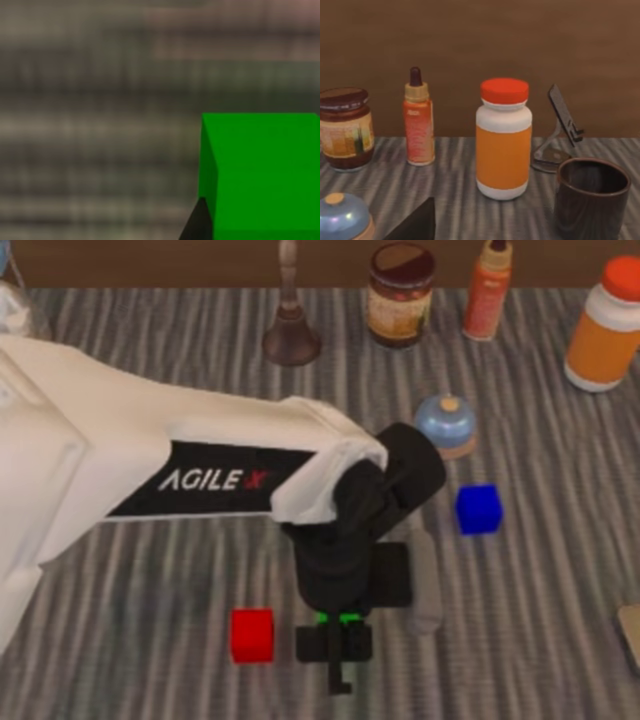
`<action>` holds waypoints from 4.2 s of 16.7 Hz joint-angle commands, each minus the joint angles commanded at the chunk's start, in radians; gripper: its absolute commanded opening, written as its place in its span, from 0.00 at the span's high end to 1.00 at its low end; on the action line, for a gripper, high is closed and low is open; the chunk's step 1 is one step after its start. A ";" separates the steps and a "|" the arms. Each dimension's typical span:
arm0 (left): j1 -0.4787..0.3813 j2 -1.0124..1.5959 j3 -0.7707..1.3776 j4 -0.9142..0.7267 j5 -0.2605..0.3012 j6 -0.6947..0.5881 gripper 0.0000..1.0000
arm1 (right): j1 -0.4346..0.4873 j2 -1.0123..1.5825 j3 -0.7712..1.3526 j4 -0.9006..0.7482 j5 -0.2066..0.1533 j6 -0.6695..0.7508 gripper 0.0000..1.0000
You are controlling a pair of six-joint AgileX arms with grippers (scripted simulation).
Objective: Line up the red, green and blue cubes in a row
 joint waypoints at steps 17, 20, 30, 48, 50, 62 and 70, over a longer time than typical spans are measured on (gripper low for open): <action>0.002 -0.015 0.031 -0.042 0.000 0.003 0.00 | 0.000 0.000 0.000 0.000 0.000 0.000 0.00; 0.010 -0.056 0.093 -0.161 0.001 0.004 0.00 | 0.000 0.000 0.000 0.000 0.000 0.000 0.00; 0.034 -0.124 0.123 -0.233 -0.002 -0.011 0.00 | 0.009 0.030 0.030 -0.021 -0.001 0.006 0.00; 0.694 -1.582 -1.014 0.508 -0.027 -0.526 0.00 | 0.310 1.672 1.299 -0.876 0.005 0.235 0.00; 0.757 -1.732 -1.120 0.597 -0.025 -0.586 0.00 | 0.342 1.834 1.434 -0.963 0.004 0.259 0.00; 0.884 -2.047 -1.308 0.816 -0.014 -0.724 0.00 | 0.413 2.185 1.751 -1.138 0.003 0.313 0.00; 0.884 -2.047 -1.308 0.816 -0.014 -0.724 0.00 | 0.412 2.256 1.633 -0.939 0.004 0.313 0.00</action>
